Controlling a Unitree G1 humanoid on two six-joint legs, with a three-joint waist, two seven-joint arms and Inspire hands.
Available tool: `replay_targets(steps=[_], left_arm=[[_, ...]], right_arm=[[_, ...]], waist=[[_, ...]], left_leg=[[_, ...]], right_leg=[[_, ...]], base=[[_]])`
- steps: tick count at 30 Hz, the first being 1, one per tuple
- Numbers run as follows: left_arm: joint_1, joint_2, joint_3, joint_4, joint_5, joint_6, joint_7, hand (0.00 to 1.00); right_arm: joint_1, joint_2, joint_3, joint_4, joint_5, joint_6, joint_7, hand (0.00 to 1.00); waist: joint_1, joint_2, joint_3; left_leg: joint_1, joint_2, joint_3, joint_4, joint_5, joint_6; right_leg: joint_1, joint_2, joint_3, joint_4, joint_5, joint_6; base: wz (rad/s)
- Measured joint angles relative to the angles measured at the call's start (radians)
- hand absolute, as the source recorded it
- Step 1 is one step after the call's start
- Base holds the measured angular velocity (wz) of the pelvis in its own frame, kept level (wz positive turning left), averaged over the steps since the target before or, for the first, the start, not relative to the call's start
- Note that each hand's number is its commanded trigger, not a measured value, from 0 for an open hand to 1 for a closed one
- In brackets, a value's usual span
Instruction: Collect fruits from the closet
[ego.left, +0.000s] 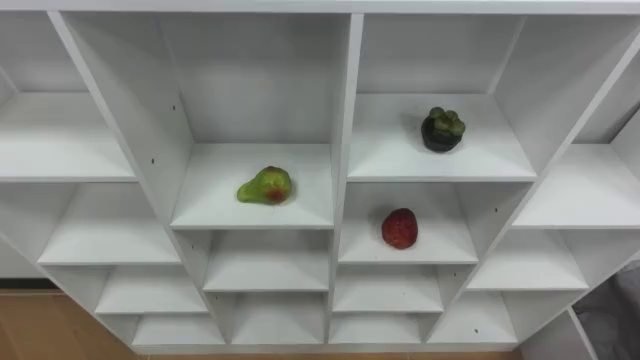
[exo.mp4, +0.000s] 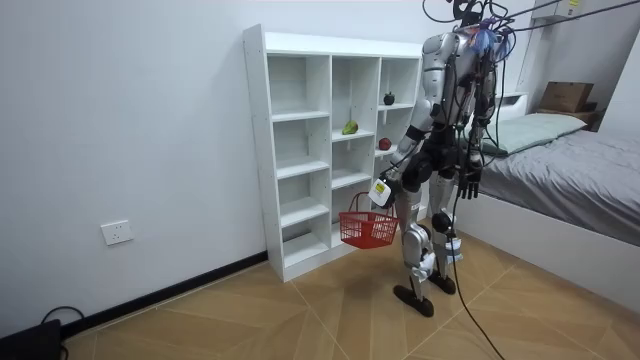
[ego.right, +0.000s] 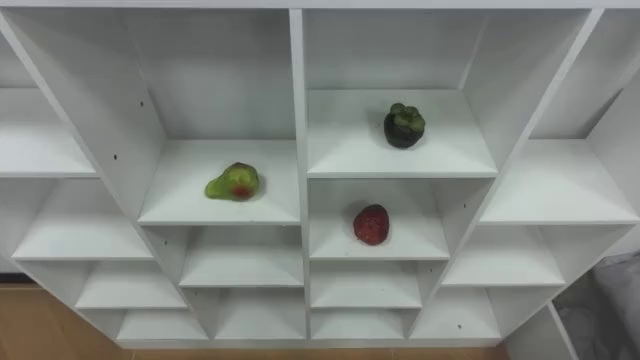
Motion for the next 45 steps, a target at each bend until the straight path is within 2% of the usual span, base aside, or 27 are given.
replay_targets(steps=[35, 43, 45], left_arm=[[0.000, 0.000, 0.000, 0.001, 0.002, 0.001, 0.004, 1.00], [-0.007, 0.000, -0.001, -0.003, 0.001, -0.018, 0.012, 1.00], [-0.011, 0.000, 0.000, -0.007, 0.002, -0.027, 0.011, 1.00]], right_arm=[[0.002, 0.000, -0.002, -0.016, 0.000, -0.001, -0.013, 0.00], [-0.007, -0.003, -0.029, -0.075, -0.035, -0.035, -0.078, 0.00], [0.004, -0.006, -0.045, -0.163, -0.043, -0.047, -0.104, 0.00]], waist=[[0.001, 0.004, 0.0004], [0.001, 0.005, 0.0003], [0.004, 0.007, -0.0001]], left_leg=[[0.000, 0.000, 0.002, -0.004, 0.000, 0.000], [-0.003, 0.000, 0.004, -0.006, 0.000, 0.000], [-0.010, 0.001, 0.014, -0.006, 0.000, 0.000]], right_leg=[[-0.001, 0.002, 0.005, 0.002, 0.000, 0.000], [-0.006, 0.002, 0.008, 0.003, 0.000, 0.000], [-0.018, 0.003, 0.013, 0.003, 0.000, 0.000]], base=[[0.00], [0.00], [-0.07]])
